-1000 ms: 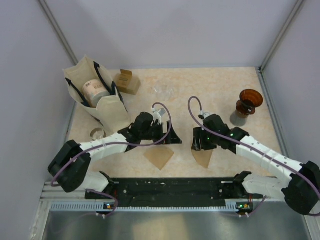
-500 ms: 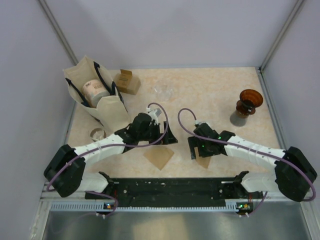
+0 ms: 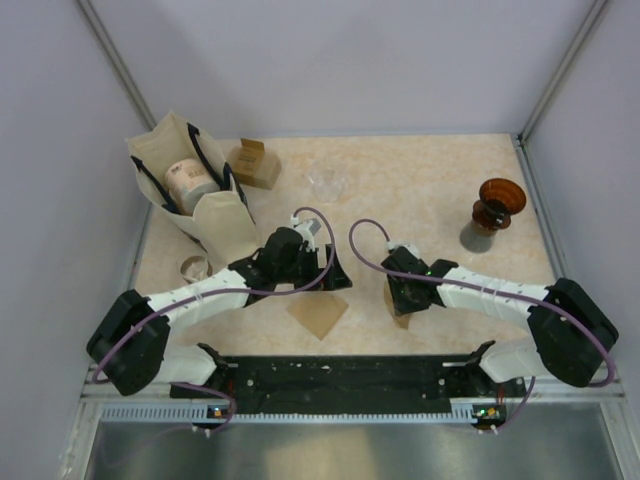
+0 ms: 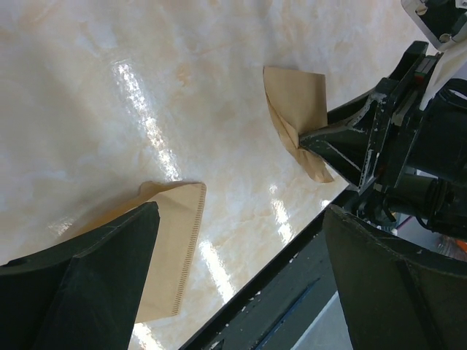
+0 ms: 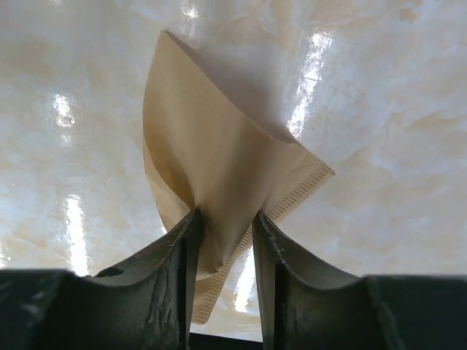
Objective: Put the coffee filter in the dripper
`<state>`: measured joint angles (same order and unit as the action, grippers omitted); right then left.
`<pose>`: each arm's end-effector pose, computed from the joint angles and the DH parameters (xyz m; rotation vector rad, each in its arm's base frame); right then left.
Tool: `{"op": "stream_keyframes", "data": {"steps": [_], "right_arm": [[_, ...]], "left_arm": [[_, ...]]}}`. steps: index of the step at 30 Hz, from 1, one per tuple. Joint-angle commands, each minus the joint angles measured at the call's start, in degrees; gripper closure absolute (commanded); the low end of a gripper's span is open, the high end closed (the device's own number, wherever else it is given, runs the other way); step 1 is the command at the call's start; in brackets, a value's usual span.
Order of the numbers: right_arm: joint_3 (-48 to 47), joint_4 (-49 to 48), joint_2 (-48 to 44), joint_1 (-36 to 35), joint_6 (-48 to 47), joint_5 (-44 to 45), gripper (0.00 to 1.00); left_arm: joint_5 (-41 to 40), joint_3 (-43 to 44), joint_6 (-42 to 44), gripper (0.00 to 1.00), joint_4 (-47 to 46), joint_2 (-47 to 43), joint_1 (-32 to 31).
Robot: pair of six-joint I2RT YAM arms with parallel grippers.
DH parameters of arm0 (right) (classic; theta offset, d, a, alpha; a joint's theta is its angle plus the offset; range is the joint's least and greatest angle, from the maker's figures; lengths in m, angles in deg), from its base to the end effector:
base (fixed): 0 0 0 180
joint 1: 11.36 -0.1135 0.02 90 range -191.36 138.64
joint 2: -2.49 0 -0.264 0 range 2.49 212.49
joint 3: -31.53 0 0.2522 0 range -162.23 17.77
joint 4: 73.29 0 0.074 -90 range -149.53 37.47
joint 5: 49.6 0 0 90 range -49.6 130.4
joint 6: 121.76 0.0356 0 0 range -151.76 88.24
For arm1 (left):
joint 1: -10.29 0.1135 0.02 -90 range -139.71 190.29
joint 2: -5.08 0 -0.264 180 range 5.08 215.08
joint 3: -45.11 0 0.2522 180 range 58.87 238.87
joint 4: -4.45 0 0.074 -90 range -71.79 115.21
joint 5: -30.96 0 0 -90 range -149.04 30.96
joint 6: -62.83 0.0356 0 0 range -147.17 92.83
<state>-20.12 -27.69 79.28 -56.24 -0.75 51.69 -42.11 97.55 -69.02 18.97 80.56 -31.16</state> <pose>0.1636 0.1531 0.1606 -0.2869 2.7415 0.0727 0.1967 -0.1875 0.2045 0.1696 2.4306 -1.0656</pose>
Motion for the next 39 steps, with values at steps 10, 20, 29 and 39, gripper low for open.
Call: {"op": "stream_keyframes", "data": {"steps": [10,20,29,39], "right_arm": [[-2.4,-4.1,-6.9,-0.5,0.4,-7.0,0.86],[-3.9,-15.9,-22.4,2.2,2.7,-25.2,0.86],[-6.6,-28.8,-25.1,5.3,8.0,-45.7,0.85],[-6.1,-35.1,-24.9,5.4,13.1,-48.9,0.85]], "left_arm": [[3.3,0.4,0.6,0.01,-2.9,-2.1,-0.1],[12.2,-2.1,1.7,0.04,-10.2,-15.8,0.0],[9.4,-6.2,2.3,0.12,-11.7,-29.3,-0.1],[12.8,-6.8,0.0,0.31,-17.5,-28.7,-0.1]]}}
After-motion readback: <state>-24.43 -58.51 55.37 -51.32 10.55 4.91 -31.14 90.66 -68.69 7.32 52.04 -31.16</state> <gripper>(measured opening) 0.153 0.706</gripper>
